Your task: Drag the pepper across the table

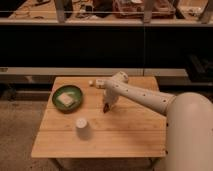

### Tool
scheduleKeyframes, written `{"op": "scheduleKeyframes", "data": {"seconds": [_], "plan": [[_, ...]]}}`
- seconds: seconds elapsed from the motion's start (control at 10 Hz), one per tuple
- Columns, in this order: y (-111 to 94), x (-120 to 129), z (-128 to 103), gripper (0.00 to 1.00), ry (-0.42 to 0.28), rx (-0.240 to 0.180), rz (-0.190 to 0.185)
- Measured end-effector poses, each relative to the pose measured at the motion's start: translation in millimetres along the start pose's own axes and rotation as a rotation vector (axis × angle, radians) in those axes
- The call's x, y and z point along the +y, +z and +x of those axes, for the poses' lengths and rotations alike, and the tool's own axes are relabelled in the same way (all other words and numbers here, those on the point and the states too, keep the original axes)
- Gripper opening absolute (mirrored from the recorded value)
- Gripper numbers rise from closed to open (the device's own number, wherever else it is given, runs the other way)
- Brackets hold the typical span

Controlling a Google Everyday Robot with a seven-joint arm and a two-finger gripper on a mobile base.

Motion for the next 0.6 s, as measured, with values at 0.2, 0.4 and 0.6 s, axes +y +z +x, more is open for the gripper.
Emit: {"op": "scheduleKeyframes", "data": {"seconds": [0.2, 0.4, 0.6], "plan": [[2.8, -13.0, -1.1, 0.0, -0.006, -0.002, 0.023], [3.1, -21.7, -1.3, 0.0, -0.01, -0.003, 0.043], [3.1, -21.0, -1.0, 0.0, -0.009, -0.004, 0.043]]}}
